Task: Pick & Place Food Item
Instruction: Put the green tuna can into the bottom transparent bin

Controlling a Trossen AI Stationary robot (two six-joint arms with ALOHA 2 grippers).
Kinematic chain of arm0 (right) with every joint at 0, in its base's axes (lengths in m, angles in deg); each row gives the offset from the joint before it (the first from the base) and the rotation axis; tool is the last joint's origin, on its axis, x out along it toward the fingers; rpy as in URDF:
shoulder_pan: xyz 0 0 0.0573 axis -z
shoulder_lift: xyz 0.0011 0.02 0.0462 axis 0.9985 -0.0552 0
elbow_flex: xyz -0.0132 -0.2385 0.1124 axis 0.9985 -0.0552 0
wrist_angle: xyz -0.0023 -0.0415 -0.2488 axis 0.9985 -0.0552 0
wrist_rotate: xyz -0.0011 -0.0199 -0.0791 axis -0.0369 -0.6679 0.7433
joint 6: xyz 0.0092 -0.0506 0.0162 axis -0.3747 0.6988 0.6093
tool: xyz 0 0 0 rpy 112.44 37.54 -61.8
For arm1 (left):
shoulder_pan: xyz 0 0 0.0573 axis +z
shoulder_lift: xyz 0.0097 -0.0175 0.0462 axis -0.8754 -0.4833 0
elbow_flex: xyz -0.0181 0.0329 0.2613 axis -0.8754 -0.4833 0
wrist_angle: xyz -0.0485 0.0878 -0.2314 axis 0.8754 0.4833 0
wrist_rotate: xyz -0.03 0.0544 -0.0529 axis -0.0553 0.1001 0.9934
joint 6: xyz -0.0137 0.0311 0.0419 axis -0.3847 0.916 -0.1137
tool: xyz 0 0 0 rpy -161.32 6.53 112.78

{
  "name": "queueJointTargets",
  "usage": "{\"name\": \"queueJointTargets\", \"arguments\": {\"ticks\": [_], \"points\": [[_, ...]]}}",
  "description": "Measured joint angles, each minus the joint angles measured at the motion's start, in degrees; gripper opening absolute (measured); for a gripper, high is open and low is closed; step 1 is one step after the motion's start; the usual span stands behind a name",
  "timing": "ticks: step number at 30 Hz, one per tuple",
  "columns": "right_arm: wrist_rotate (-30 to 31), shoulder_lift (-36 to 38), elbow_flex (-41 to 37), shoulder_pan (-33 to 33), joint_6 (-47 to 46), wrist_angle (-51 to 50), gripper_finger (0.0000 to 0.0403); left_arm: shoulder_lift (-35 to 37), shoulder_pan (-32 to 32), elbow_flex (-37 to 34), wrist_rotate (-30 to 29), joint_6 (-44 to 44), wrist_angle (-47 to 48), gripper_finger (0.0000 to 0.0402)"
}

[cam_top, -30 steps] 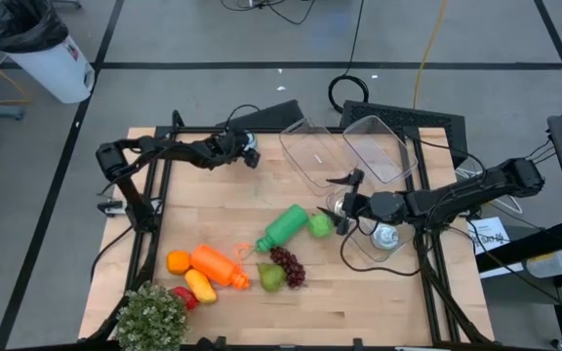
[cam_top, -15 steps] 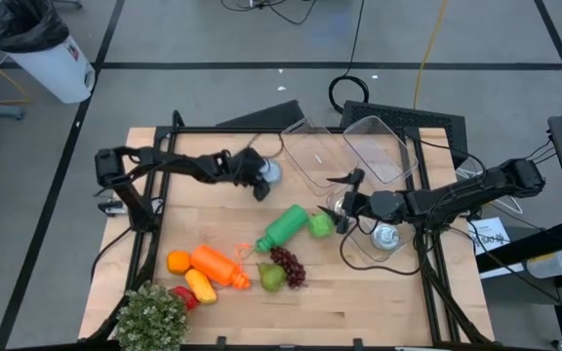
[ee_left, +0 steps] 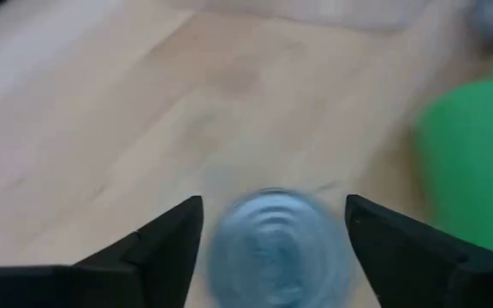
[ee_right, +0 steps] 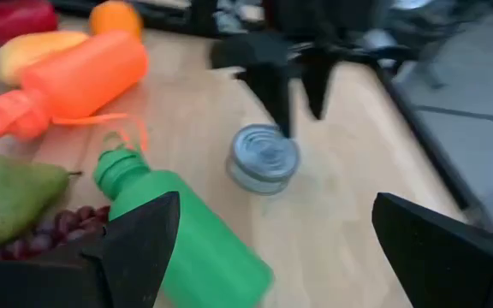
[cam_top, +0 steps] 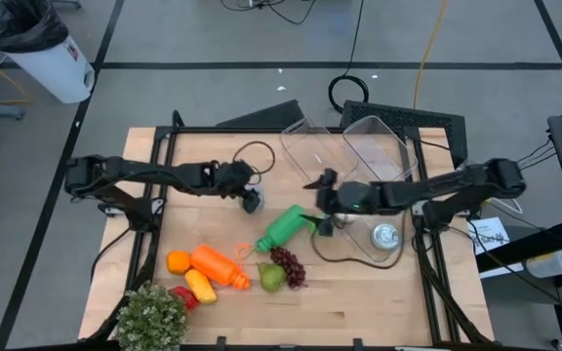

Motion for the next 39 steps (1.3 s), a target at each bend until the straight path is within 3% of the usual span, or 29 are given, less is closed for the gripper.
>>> {"name": "queueJointTargets", "arguments": {"ticks": [5, 12, 15, 29, 39], "points": [[-8.1, -11.4, 7.6, 3.3, 1.4, 1.7, 0.0368, 0.7, -0.1, 0.0, -1.4, -1.6, 8.0, 0.0333], [-12.7, -23.2, 11.8, 5.1, 2.9, 8.4, 0.0368, -1.6, -0.2, -2.9, -1.8, -2.7, 16.7, 0.0341], [-13.5, -26.6, 13.0, 6.9, 1.4, 8.3, 0.0368, -1.5, -0.2, -5.6, -1.7, -1.3, 15.6, 0.0336], [-13.9, -32.7, 14.9, 12.5, -2.0, 7.5, 0.0368, -1.8, 0.0, -12.2, 2.8, 7.2, -13.8, 0.0302], [-20.8, -33.2, 14.5, 12.3, -3.4, -3.5, 0.0368, 3.4, 0.0, -7.4, 2.5, 9.8, 2.0, 0.0298]]}}
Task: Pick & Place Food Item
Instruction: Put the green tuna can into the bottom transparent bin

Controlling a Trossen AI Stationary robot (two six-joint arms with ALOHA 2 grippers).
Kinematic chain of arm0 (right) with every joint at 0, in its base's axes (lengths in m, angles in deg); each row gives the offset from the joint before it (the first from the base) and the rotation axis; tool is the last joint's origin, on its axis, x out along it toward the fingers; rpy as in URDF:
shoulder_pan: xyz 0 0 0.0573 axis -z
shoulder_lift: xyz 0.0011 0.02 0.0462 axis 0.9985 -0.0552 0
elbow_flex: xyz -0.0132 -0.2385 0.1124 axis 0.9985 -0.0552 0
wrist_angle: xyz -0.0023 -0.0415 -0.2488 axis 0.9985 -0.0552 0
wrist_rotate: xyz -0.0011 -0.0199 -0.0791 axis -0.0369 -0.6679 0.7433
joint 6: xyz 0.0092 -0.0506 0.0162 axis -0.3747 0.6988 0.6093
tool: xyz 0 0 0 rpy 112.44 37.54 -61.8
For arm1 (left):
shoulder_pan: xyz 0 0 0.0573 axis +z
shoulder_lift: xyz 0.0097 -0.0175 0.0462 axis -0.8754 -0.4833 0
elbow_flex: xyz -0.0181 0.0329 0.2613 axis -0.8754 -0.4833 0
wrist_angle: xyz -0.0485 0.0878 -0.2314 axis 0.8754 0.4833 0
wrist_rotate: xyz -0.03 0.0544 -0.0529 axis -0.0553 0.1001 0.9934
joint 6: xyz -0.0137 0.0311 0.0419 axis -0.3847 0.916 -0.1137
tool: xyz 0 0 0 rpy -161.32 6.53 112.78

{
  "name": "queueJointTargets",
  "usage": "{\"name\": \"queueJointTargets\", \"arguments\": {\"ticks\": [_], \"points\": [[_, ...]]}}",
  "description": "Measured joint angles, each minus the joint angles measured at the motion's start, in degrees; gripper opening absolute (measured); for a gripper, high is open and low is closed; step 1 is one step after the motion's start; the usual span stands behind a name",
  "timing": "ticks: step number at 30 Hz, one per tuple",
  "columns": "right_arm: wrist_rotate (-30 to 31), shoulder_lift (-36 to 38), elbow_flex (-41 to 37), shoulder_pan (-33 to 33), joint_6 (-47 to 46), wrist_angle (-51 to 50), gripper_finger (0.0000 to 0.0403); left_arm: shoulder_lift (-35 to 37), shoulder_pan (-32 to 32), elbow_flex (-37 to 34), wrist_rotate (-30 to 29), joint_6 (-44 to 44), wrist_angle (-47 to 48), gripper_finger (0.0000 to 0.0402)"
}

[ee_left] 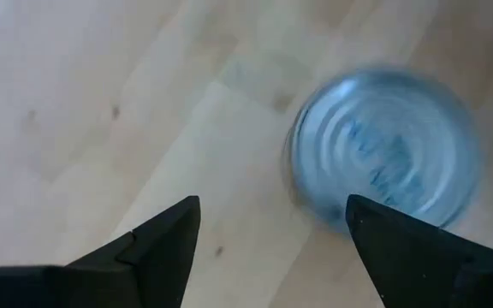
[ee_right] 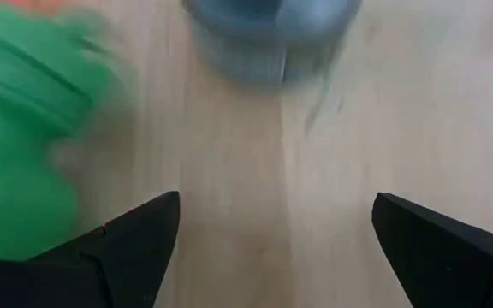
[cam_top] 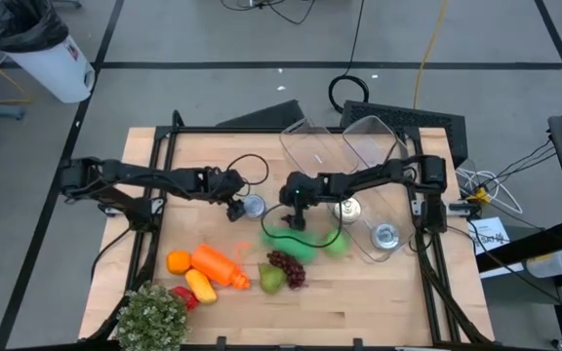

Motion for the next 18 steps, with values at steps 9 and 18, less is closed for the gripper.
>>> {"name": "queueJointTargets", "arguments": {"ticks": [9, 18], "points": [[1.8, -1.8, 0.2, -0.4, 0.2, 2.6, 0.0368, 6.0, -0.3, 0.2, 0.9, -0.7, 4.7, 0.0278], [1.5, -1.8, 0.1, -1.2, 6.6, 11.4, 0.0368, 4.2, -1.6, -5.1, 2.0, -0.4, 6.4, 0.028]]}}
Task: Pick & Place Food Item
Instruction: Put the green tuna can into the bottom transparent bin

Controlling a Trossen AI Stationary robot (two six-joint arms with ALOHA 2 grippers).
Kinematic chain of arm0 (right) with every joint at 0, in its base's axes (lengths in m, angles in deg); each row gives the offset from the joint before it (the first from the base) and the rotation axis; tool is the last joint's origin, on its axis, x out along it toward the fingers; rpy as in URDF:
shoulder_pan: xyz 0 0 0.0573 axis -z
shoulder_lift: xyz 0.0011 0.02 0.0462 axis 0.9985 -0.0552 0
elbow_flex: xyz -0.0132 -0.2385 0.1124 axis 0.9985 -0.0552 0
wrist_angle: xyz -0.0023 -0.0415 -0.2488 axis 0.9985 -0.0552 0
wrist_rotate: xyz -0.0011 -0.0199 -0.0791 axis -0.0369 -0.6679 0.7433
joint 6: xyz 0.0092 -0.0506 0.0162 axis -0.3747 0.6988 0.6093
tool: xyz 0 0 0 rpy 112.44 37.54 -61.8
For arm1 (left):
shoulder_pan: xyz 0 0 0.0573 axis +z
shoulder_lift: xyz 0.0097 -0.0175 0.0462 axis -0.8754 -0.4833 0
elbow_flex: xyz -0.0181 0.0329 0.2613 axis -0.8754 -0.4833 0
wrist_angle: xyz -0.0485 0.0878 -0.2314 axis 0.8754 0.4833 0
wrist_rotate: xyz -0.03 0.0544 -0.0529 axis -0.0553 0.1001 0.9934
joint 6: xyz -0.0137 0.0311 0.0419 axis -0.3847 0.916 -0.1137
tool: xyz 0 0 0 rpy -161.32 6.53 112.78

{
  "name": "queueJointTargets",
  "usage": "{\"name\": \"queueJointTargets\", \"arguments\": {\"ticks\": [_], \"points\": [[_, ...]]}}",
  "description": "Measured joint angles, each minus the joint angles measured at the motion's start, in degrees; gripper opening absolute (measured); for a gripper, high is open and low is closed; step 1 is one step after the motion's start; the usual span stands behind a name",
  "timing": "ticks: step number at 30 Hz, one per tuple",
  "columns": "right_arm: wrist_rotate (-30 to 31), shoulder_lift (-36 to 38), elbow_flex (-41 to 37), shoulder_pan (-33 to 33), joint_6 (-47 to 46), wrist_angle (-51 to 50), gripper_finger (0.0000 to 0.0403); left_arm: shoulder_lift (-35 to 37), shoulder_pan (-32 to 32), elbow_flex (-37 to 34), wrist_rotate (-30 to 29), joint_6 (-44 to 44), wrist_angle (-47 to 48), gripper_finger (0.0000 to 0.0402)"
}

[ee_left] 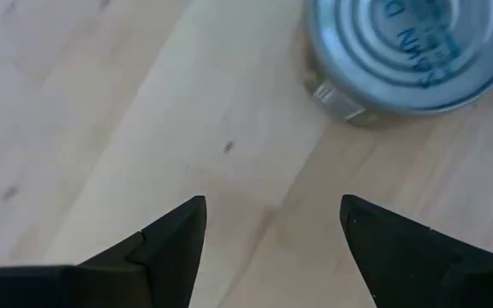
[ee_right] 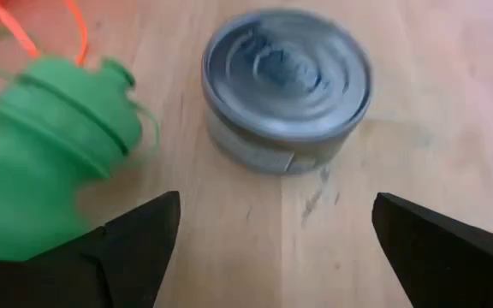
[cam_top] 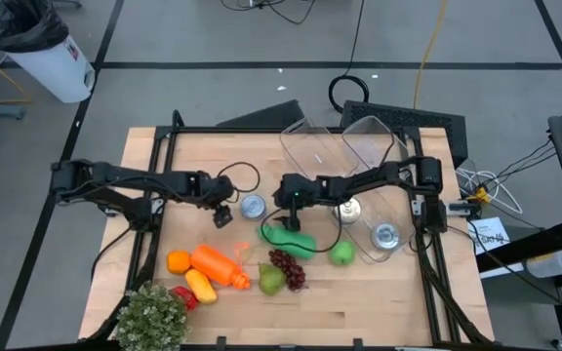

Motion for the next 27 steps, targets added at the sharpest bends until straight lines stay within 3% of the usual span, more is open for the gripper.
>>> {"name": "queueJointTargets", "arguments": {"ticks": [6, 17, 27], "points": [[0.0, 0.0, 0.0, 0.7, -0.5, 0.6, 0.0368, -4.8, -0.5, -6.0, 1.3, 2.8, -18.3, 0.0282], [-2.1, -7.3, 0.4, 1.4, -0.8, 8.1, 0.0368, -14.3, -0.1, -6.4, -1.3, 9.9, -35.4, 0.0283], [-2.7, -8.6, -0.2, 1.5, -2.7, 13.8, 0.0365, -15.2, -0.1, -6.7, -1.8, 12.1, -39.7, 0.0282]]}}
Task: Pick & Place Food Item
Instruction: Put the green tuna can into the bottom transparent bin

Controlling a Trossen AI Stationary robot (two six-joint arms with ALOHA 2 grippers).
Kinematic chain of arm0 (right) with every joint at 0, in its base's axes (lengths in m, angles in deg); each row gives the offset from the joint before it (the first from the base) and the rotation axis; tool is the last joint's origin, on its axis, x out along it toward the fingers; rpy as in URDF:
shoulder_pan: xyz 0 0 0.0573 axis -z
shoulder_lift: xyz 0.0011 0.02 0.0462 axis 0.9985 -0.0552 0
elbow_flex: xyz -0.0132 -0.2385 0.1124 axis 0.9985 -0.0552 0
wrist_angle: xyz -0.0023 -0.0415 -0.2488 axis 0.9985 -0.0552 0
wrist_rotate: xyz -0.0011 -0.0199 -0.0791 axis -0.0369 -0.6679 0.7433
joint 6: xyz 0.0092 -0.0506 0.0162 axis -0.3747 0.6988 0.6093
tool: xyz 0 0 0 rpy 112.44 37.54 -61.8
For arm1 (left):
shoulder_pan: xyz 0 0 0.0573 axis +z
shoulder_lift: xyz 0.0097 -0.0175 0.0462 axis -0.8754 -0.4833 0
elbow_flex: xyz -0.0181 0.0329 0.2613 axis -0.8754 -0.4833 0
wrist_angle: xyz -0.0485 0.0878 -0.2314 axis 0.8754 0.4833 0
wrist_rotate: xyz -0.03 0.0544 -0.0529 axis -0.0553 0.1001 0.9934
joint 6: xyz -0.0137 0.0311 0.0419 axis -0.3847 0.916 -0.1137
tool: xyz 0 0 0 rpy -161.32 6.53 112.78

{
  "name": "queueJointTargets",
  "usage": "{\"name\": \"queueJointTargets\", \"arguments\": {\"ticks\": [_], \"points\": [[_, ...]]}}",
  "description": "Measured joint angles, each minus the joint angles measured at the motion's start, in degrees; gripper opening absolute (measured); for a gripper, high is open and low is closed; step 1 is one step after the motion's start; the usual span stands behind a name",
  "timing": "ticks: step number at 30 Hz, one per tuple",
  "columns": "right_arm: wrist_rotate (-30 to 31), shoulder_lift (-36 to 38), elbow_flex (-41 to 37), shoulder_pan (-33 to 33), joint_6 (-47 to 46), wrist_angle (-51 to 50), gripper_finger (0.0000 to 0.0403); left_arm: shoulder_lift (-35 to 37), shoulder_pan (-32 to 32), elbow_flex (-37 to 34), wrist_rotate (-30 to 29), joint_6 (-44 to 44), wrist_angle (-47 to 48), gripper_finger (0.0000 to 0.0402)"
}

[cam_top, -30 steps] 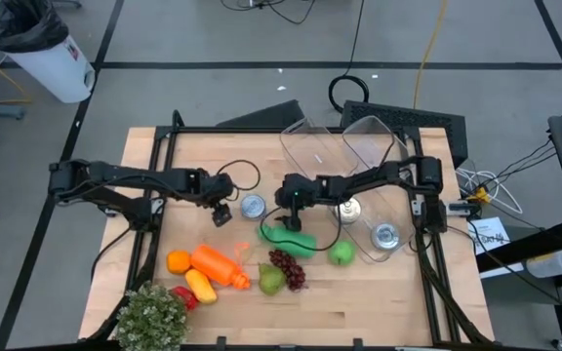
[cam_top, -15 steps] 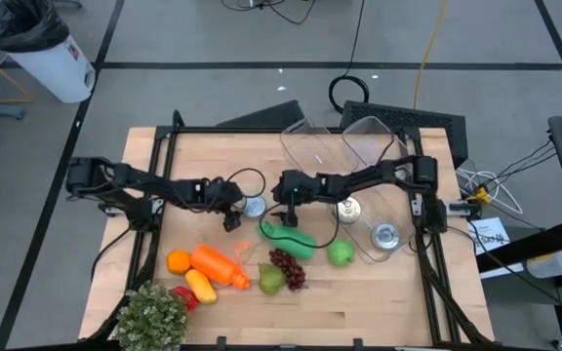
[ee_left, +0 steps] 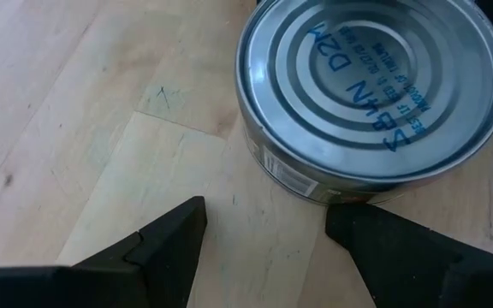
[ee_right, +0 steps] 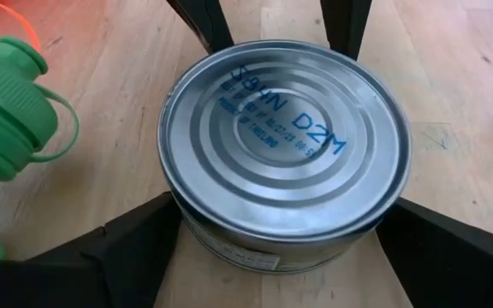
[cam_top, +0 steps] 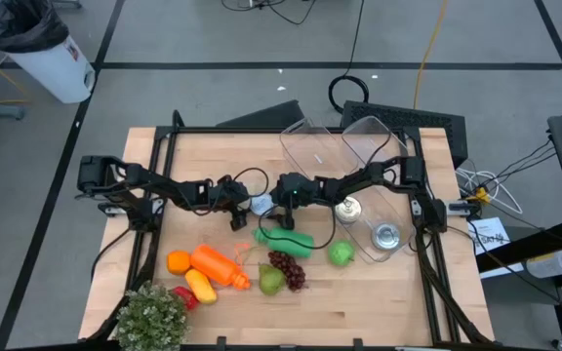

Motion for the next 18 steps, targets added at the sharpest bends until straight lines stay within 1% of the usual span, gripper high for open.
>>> {"name": "queueJointTargets", "arguments": {"ticks": [8, 13, 18], "points": [[-1.6, 0.1, -0.1, 0.0, 0.6, 1.5, 0.0319, -0.1, 0.0, -0.1, 0.4, 1.5, -1.0, 0.0282], [-1.4, 0.1, -0.1, 0.0, 1.7, 2.0, 0.0312, -0.1, 0.0, 0.3, 0.9, 2.4, -0.5, 0.0282], [-0.8, 0.0, -0.1, 0.0, 3.3, 3.8, 0.0311, 0.0, -0.6, 2.2, 1.7, 4.6, 1.6, 0.0282]]}}
